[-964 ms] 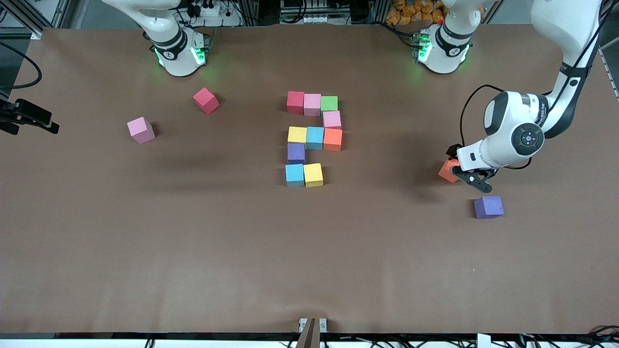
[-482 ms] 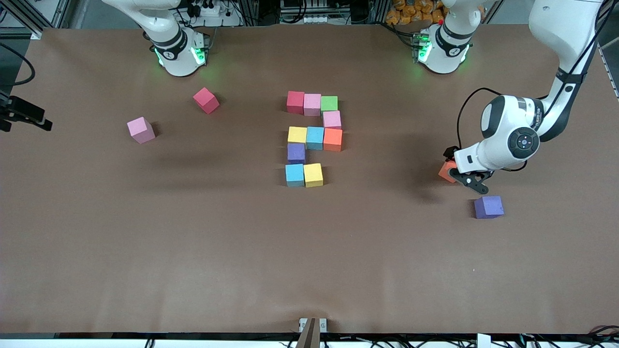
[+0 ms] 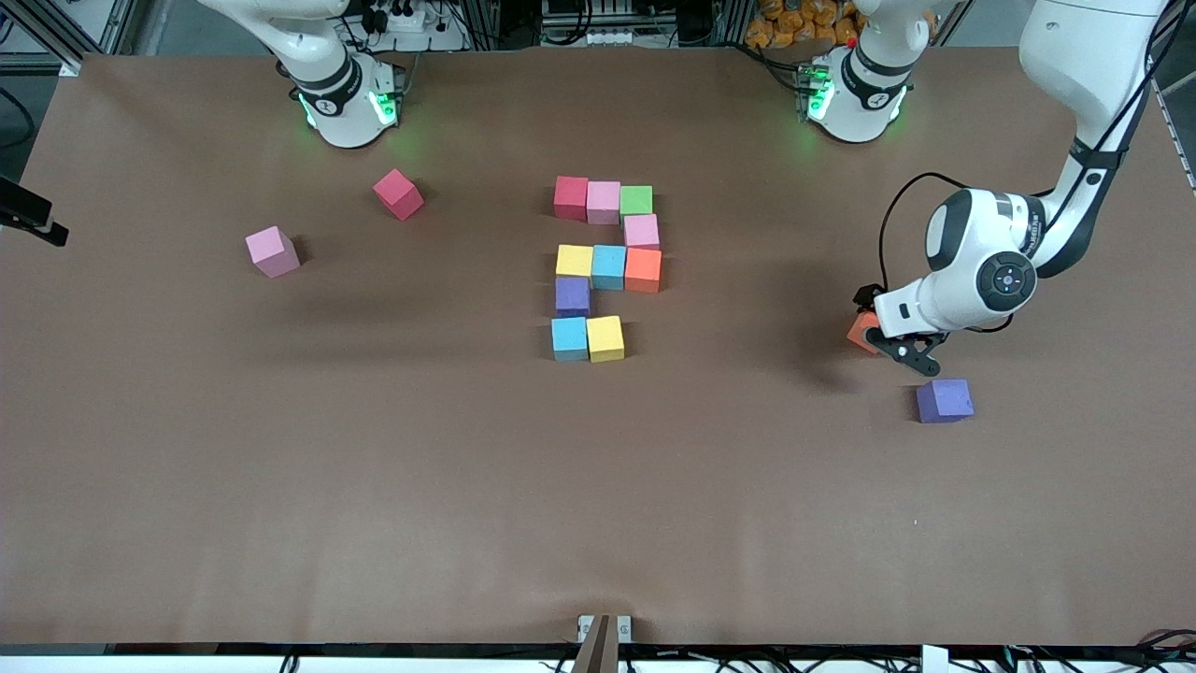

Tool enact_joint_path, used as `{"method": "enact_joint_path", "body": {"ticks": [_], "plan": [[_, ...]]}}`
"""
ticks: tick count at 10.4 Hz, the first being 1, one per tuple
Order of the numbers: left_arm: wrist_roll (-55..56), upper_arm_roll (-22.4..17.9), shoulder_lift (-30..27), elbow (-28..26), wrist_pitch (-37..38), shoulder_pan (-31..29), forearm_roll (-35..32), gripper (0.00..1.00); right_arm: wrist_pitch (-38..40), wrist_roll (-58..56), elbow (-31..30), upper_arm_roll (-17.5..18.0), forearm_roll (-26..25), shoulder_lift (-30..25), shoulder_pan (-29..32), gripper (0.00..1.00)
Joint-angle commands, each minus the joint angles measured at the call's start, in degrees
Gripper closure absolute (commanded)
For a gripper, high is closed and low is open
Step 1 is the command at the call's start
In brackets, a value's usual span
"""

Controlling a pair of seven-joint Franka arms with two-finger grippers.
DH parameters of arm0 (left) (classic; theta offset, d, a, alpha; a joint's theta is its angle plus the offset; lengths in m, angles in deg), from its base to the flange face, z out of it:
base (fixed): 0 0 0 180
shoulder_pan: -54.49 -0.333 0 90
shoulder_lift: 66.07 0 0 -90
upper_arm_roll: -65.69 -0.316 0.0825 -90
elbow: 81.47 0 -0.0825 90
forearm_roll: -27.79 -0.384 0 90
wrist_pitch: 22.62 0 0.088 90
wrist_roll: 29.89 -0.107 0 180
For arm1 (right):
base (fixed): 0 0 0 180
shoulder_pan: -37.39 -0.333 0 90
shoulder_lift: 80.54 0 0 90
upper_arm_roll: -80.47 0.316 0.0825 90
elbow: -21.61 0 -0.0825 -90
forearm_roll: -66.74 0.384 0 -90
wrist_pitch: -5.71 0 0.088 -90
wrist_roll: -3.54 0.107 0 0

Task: Form number 2 with 11 blocks

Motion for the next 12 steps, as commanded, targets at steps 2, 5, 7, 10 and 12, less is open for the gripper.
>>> {"method": "enact_joint_path", "body": {"ticks": [2,5,7,10,12], "plan": [[0.95,-0.12,0.71,0.12,-0.72,0.20,0.02,0.10,0.82,-1.16,0.29,0.83,-0.12,-0.24,0.53,0.00],[1.04,-0.03,0.62,0.30,-0.71,0.20,0.02,0.28,0.21,-0.90,0.20,1.09,0.50,0.02,-0.35,0.00],[0.60,-0.03,0.53,0.91,-0.45,0.20,-0.06,0.43,-0.67,1.11,-0.15,1.01,0.06,0.63,-1.67,0.00],[-0.01,0.23,0.35,2.23,-0.19,0.20,-1.03,0.49,-0.94,1.21,-0.07,1.01,0.24,0.90,-1.93,0.00],[-0.89,2.07,0.00,3.89,-0.10,0.46,-1.47,0.50,-0.85,1.21,-0.07,1.01,0.24,0.90,-1.85,0.00]]}}
